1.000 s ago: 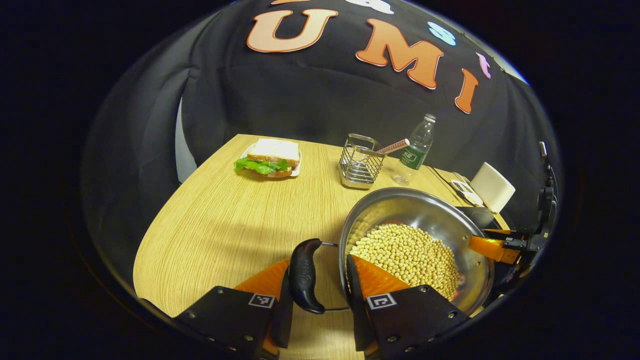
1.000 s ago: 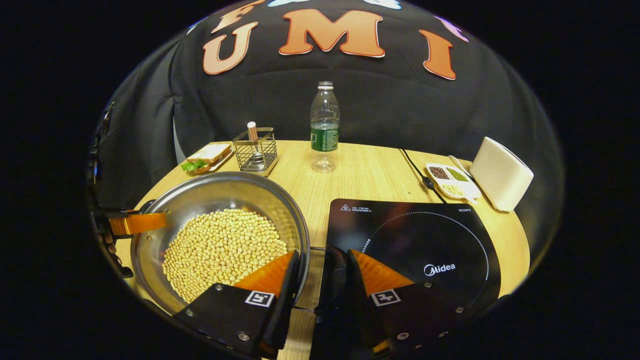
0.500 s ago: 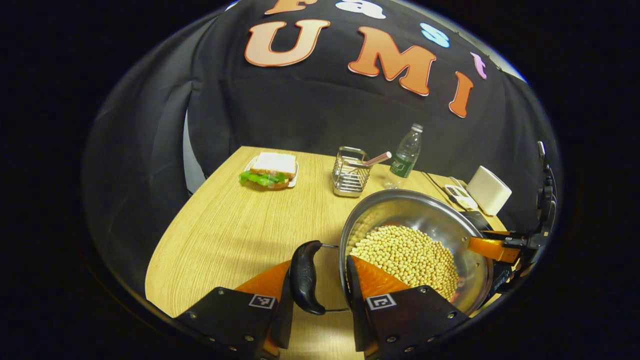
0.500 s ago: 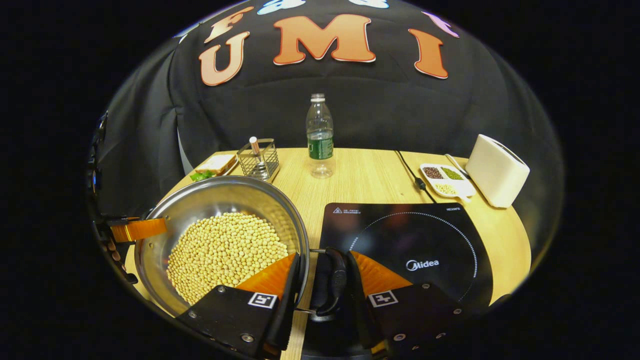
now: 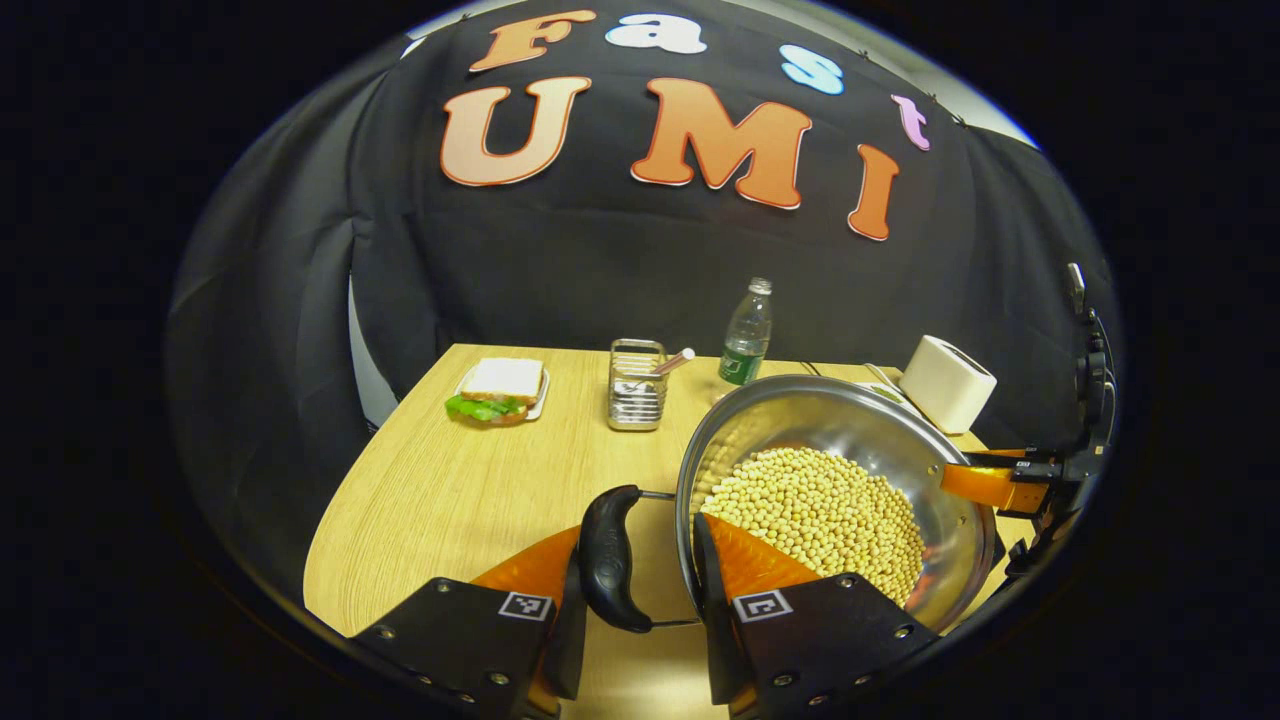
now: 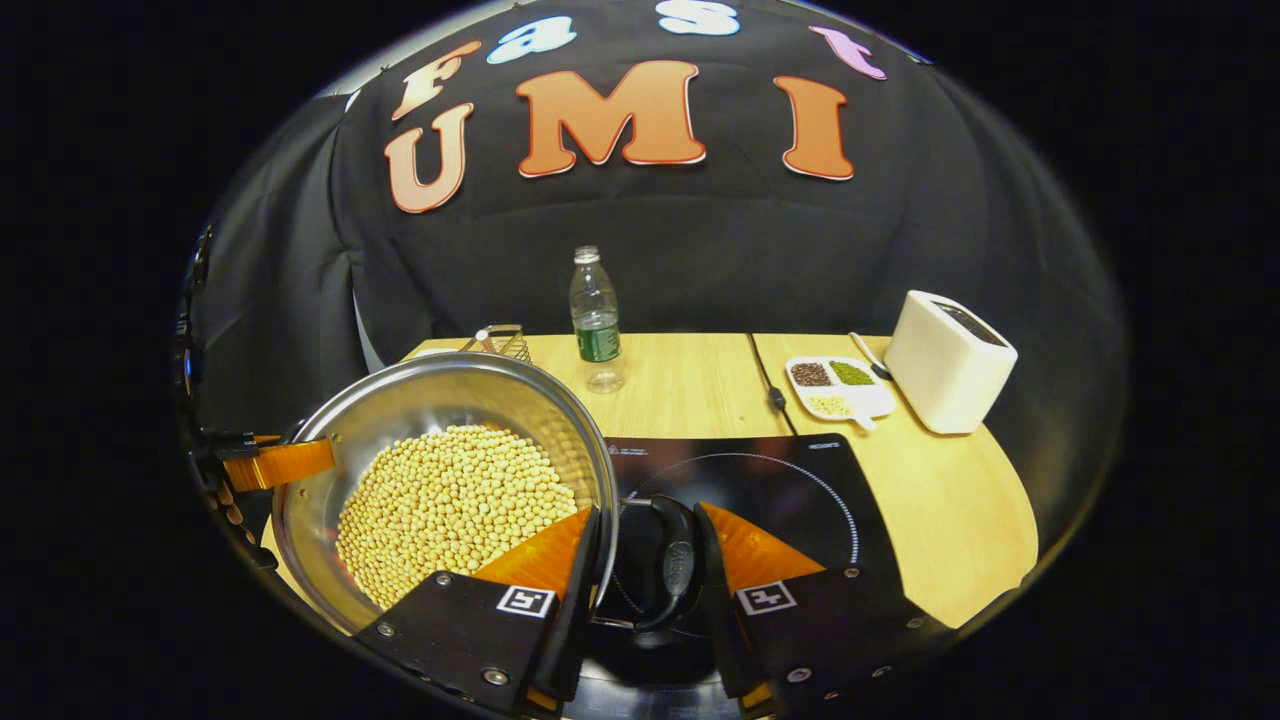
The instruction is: First push the handle of the pot to place it horizontally, then grasp the pot with both hands and set it on the induction cooktop.
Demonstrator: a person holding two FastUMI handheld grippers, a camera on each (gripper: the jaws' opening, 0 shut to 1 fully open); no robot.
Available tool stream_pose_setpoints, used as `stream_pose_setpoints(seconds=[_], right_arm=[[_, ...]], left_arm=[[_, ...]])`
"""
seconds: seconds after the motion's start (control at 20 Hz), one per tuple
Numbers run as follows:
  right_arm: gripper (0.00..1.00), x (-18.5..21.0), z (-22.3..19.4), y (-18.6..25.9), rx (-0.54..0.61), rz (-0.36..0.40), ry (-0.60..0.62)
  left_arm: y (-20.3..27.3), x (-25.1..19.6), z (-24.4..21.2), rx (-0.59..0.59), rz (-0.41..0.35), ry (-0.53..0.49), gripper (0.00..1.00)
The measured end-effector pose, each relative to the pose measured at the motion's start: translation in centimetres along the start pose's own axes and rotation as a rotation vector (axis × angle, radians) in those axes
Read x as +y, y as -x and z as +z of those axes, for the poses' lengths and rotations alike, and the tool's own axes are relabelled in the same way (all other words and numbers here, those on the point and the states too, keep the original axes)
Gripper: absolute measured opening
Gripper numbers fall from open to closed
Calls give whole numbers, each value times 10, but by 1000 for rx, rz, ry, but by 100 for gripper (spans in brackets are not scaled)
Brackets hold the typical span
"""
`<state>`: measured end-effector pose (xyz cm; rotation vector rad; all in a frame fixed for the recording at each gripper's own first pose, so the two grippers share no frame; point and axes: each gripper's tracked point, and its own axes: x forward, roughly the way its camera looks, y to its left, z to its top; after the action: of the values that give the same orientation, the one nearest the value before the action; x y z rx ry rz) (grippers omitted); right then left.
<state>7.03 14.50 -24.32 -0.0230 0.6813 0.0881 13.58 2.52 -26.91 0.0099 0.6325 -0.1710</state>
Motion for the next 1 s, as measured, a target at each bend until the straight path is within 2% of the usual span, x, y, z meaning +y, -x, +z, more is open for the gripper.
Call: stream_pose_setpoints(seconds=[0.3,0.35,0.4,0.6,1.0], right_arm=[[52,-59,5,20,-19,-31,-48],[52,-70,6,24,-25,-38,-53],[52,-79,6,26,-28,-45,-58],[52,-118,2,32,-22,-74,-75],[52,-172,-16,35,7,-103,-106]], left_arm=[[-3,-68,12,20,-45,-20,48],[-5,-80,13,25,-53,-24,52],[-5,-92,14,26,-60,-31,48],[-15,-136,12,41,-84,-41,49],[-42,-196,-6,95,-88,-58,51]])
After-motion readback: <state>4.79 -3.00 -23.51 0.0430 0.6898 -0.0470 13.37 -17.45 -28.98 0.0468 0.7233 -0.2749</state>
